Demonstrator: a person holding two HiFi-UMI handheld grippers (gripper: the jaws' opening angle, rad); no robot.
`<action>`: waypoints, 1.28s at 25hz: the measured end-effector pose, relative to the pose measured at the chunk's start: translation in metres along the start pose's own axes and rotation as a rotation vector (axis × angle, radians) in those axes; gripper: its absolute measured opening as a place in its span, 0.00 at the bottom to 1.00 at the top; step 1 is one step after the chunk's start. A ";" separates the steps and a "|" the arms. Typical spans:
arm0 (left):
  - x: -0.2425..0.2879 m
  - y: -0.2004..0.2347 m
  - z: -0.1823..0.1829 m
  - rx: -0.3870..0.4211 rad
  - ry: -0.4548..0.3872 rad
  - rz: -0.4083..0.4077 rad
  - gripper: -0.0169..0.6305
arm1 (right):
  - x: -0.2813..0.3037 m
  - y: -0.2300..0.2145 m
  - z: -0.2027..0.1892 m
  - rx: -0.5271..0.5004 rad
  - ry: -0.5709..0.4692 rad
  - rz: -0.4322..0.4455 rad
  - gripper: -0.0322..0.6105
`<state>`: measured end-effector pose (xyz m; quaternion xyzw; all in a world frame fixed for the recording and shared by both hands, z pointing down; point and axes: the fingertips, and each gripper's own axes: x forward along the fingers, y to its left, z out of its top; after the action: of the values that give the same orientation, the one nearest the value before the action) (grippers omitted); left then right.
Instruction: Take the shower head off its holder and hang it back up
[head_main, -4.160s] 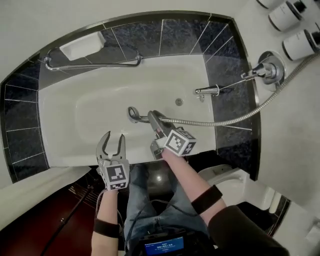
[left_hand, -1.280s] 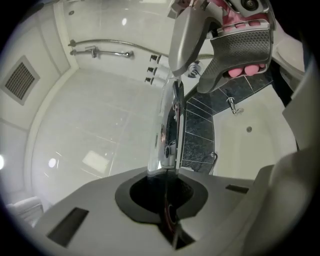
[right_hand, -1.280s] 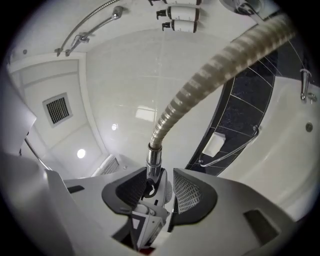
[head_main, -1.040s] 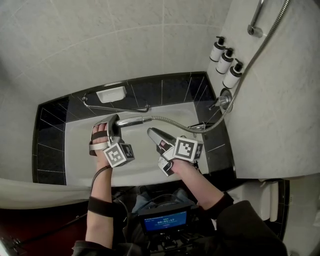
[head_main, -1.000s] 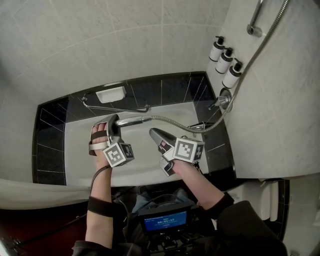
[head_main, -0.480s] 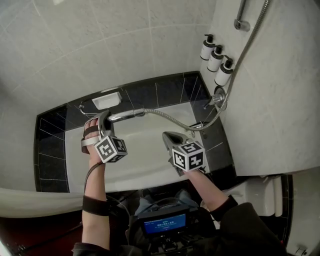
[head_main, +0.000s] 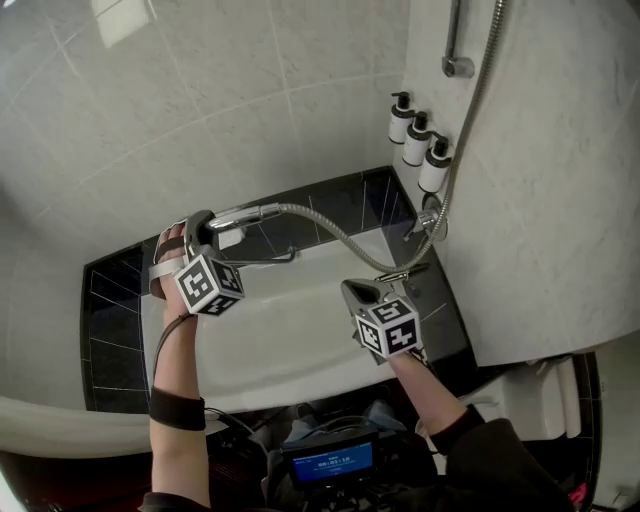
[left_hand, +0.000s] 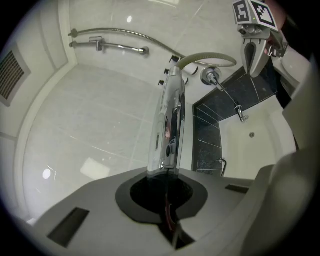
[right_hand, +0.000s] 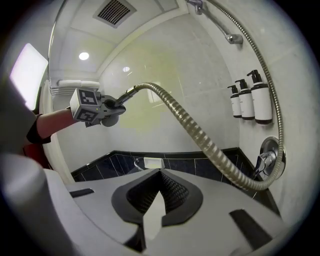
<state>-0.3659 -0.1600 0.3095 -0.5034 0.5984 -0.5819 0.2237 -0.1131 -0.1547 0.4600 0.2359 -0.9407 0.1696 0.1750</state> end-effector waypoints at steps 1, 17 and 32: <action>0.002 0.011 0.005 0.006 -0.006 0.006 0.05 | -0.002 -0.004 0.009 -0.001 -0.012 -0.003 0.07; 0.024 0.184 0.096 0.160 -0.046 0.079 0.04 | -0.056 -0.028 0.152 -0.093 -0.180 0.013 0.07; 0.023 0.315 0.184 0.293 0.003 0.106 0.04 | -0.107 -0.080 0.266 -0.181 -0.293 -0.088 0.07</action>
<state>-0.3256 -0.3242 -0.0149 -0.4321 0.5332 -0.6511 0.3242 -0.0508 -0.2869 0.2011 0.2823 -0.9563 0.0403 0.0639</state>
